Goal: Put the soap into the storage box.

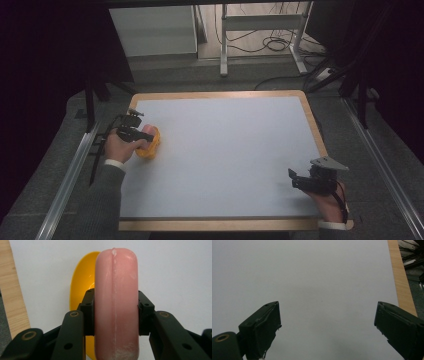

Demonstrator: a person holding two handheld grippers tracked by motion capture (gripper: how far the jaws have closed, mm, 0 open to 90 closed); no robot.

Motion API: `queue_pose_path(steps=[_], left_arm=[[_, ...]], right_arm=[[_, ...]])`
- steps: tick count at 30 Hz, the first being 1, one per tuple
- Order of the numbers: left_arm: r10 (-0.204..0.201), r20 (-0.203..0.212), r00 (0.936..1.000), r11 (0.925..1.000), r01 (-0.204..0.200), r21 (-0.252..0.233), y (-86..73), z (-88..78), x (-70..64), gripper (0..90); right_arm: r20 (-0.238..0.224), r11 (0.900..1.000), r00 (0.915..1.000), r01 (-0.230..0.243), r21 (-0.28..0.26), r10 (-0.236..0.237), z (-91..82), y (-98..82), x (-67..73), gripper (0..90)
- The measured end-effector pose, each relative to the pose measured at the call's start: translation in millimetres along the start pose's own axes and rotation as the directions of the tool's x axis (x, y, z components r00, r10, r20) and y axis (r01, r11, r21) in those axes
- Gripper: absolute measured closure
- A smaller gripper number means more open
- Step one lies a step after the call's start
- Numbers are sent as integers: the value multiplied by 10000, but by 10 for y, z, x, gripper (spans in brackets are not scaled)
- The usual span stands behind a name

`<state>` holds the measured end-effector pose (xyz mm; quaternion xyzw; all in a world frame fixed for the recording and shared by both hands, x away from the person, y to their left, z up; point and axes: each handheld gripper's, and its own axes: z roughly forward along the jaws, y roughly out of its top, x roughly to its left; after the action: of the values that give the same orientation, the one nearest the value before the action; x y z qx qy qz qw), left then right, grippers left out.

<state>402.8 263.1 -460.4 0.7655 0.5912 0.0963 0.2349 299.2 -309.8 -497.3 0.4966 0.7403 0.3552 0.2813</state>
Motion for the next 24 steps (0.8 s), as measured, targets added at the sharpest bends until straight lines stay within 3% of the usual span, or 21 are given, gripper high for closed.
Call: queue_pose_path(steps=[15,18,24], left_arm=[[-71,-32,10000,9989,73,463,-73,195,48,599],[-137,69,9999,9998,136,154,-91,175,43,587],[-87,30,10000,9983,88,-580,-70,-34,39,366]], right_arm=[[4,10000,10000,40,21,-40,6,-3,2,66],[16,10000,10000,28,36,-28,7,-5,1,66],[9,10000,10000,68,20,-68,4,1,16,66]])
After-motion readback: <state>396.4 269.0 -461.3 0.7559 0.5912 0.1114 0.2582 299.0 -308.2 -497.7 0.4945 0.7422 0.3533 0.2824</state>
